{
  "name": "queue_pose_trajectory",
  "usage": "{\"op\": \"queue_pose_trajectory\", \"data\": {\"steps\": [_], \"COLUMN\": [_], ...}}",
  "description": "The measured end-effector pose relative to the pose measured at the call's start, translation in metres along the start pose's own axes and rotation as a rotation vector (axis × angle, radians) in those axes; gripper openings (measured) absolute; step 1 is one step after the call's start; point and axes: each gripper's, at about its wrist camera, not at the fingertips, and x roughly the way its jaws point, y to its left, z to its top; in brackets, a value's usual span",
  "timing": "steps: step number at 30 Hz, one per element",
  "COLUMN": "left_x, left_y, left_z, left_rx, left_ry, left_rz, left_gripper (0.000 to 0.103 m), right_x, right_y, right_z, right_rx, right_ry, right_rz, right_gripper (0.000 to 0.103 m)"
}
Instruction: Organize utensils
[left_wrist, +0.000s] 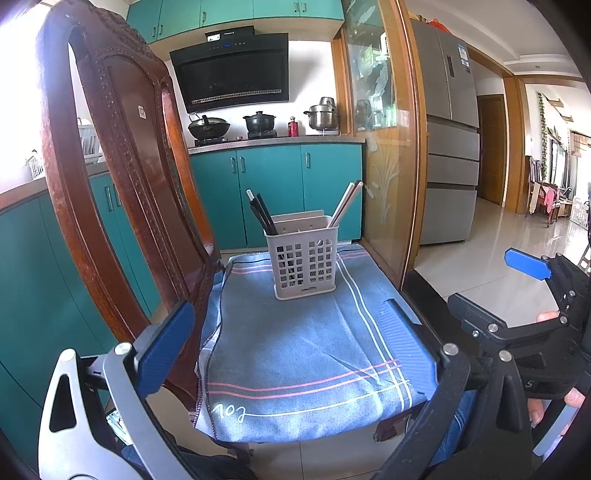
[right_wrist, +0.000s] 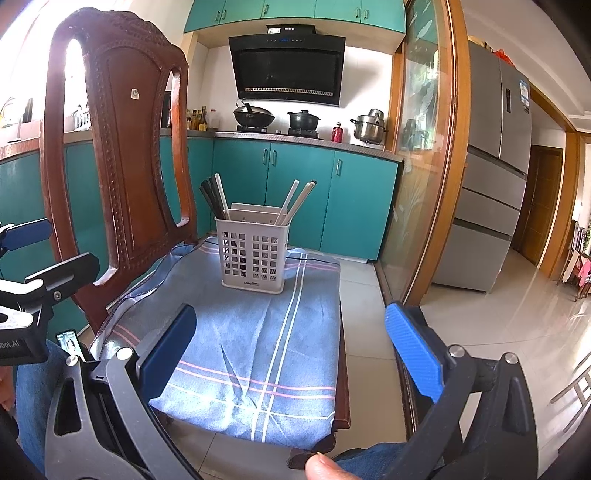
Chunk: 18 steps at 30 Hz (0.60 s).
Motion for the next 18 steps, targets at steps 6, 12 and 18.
{"op": "queue_pose_trajectory", "data": {"steps": [6, 12, 18], "left_x": [0.0, 0.005, 0.016], "left_y": [0.0, -0.002, -0.003], "left_z": [0.0, 0.0, -0.002], "left_rx": [-0.004, -0.002, 0.003], "left_ry": [-0.003, 0.018, 0.044], "left_rz": [0.011, 0.006, 0.005], "left_gripper": [0.1, 0.1, 0.1], "right_x": [0.001, 0.004, 0.01], "right_y": [0.0, -0.002, -0.006], "right_z": [0.0, -0.001, -0.003], "right_rx": [0.0, 0.005, 0.005], "right_ry": [0.001, 0.008, 0.023], "right_rz": [0.005, 0.01, 0.016], "right_gripper": [0.1, 0.1, 0.1]}}
